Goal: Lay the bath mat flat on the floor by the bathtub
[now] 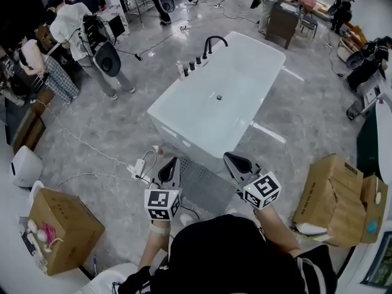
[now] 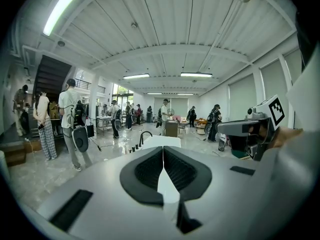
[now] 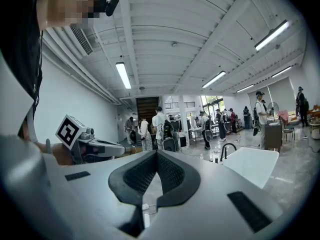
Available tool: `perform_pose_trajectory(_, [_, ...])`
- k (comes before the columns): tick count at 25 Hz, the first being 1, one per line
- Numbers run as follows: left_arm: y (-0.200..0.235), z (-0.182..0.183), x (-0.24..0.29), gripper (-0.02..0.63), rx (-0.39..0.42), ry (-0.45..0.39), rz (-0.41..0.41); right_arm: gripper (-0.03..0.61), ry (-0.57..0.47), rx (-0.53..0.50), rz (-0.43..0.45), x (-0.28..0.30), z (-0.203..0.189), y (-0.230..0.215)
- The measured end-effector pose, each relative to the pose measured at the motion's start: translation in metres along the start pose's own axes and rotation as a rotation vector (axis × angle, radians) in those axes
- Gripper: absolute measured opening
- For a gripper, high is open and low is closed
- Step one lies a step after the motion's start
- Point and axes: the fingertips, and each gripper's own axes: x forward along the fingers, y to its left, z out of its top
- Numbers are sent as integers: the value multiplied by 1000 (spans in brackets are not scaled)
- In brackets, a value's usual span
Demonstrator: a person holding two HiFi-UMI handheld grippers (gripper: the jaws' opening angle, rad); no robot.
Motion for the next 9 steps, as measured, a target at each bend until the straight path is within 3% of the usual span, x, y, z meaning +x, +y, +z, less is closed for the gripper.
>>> perform_pose_trajectory(9, [0,-10,0,20,-8,15,4,25,3,20,-13,-3,-7,-1])
